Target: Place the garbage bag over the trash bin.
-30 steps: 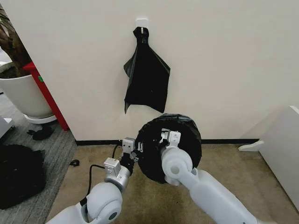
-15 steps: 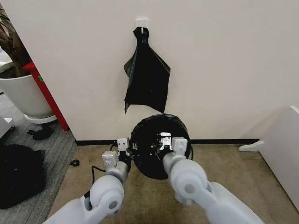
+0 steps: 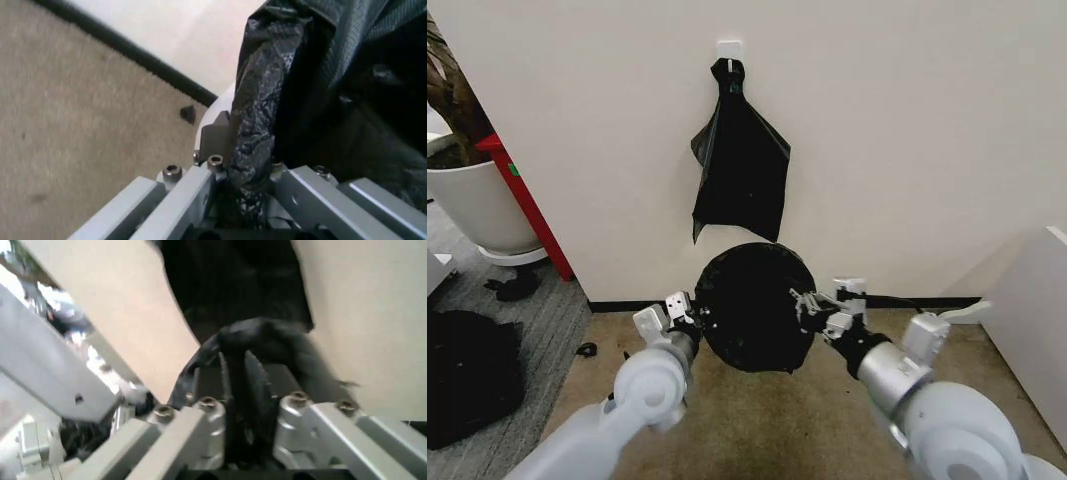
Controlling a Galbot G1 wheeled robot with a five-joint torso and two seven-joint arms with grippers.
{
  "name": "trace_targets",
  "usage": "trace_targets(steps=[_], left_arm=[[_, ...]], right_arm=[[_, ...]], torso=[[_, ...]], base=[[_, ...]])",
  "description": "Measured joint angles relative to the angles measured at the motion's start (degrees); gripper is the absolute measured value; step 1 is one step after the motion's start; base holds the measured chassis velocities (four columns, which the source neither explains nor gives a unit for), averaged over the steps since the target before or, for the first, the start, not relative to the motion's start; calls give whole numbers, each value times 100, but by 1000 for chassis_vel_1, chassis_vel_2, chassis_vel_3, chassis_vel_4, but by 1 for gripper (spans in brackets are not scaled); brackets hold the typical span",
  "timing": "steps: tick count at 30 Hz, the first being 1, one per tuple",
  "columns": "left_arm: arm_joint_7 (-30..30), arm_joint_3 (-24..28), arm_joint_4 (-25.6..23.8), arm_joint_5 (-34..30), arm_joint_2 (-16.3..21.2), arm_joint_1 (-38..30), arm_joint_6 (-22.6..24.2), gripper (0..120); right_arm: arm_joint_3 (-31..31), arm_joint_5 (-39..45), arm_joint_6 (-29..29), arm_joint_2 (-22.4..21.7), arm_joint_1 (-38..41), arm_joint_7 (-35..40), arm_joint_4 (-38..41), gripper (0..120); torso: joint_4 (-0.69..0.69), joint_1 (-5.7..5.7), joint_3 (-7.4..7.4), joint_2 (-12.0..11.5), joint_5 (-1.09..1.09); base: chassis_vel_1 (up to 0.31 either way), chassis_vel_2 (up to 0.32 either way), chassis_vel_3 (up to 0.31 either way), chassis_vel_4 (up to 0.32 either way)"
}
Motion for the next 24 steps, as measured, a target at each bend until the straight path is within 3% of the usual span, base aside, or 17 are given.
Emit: trace_targets(steps=[4,5,10,16,19,21,24], left_arm=[[-404,-386,94,-1182,62,-48,-135,0],[-404,-386,94,-1182,62,-48,-135,0],[-798,-437,222,-2235,-9,-128,-203,0],[-1085,-459,484,-3202,-197,-320,-204,0],[-1136,-459,561,-3416,-238,-390,-196,0],[-1139,-457,566,-3453,-244,-404,-188,0],[-1143,-432,574,-3493,-256,-441,-166,0]], right_arm=[[1501,325,87,315,-1190,-1778,-291,28],[1501,325,87,315,-1190,-1778,-291,28],[1976,191,65,677,-2351,-3138,-876,50],[1646,13,-126,1046,-2555,-2893,-1127,69],[1587,268,-290,1204,-2530,-2560,-1106,84],[1565,314,-310,1226,-2506,-2485,-1098,86],[1455,363,-332,1291,-2323,-2142,-1174,97]], torso=[[0,0,0,0,2],[0,0,0,0,2],[-3,0,-1,0,0],[-3,0,-1,0,-1],[-1,0,-1,0,-1],[-1,0,-1,0,-3],[-1,0,0,0,-1]], base=[[0,0,0,0],[0,0,0,0],[0,0,0,0],[0,0,0,0],[0,0,0,0],[0,0,0,0],[0,0,0,0]])
